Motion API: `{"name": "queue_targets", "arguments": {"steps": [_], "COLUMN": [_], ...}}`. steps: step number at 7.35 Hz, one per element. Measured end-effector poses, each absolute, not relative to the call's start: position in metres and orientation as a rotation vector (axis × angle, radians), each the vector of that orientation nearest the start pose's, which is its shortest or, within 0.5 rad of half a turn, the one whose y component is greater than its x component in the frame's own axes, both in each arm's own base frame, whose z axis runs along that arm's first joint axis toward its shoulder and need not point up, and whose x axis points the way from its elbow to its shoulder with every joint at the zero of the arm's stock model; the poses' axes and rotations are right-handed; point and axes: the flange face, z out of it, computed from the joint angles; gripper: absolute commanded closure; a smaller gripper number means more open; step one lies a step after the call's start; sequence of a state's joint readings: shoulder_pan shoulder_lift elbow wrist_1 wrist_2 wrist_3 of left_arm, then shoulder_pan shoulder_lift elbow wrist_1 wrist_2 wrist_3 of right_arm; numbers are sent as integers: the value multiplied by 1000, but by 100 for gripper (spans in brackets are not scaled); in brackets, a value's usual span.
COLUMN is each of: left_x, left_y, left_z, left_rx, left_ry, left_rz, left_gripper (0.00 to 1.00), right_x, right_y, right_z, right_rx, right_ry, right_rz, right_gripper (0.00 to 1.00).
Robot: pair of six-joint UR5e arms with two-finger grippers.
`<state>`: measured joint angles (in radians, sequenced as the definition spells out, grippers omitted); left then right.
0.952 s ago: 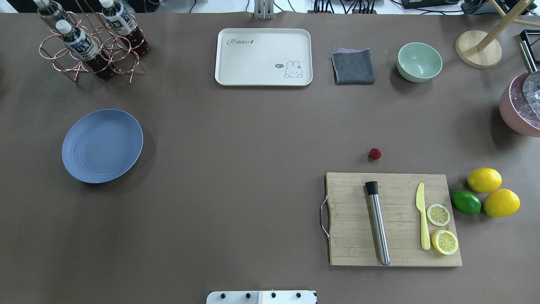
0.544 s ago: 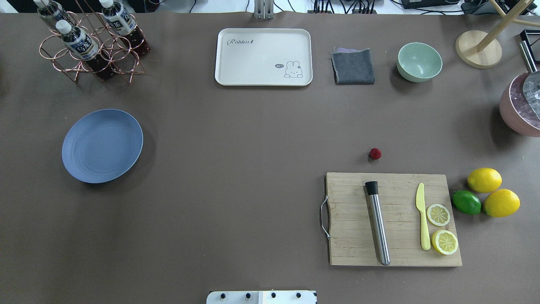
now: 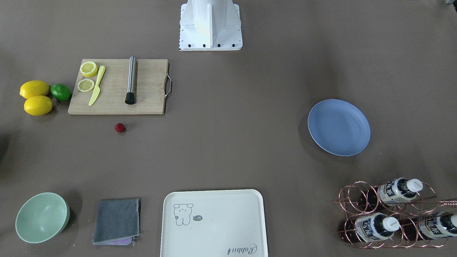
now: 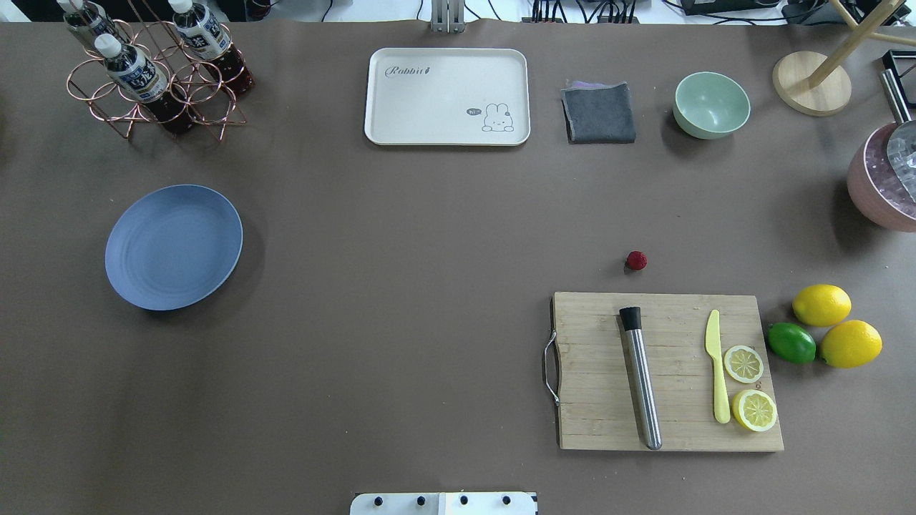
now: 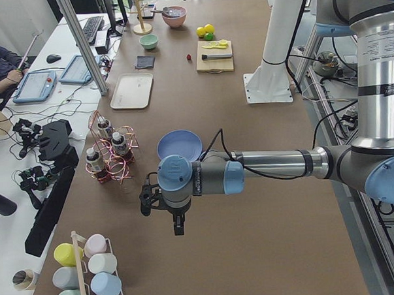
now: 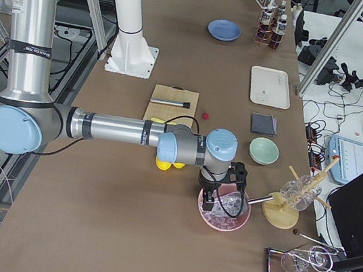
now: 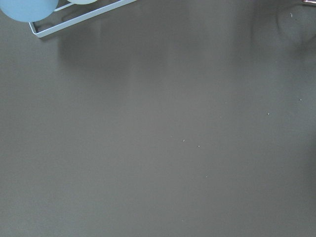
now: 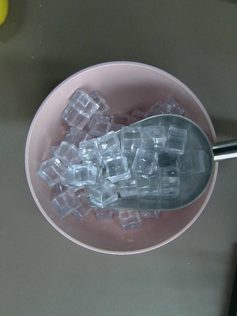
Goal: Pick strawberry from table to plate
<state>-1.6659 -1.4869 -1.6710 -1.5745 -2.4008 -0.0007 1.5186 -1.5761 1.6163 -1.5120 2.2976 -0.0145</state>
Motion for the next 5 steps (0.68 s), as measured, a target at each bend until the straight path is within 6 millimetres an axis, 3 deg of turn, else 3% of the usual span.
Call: {"name": "queue_targets", "arguments": {"steps": [3, 5], "left_x": [-103, -101], "left_y": [-461, -466], "left_z": [639, 628], "left_rx": [173, 232], "left_ry": [831, 860], "left_rz": [-34, -5], "left_gripper": [2, 2], "right_x": [41, 41], "right_y": [-496, -499], "right_z": [641, 627], "right_rx": [70, 97], "right_ry": [-730, -730], "right_rz": [-93, -103], "right_gripper": [0, 0]}}
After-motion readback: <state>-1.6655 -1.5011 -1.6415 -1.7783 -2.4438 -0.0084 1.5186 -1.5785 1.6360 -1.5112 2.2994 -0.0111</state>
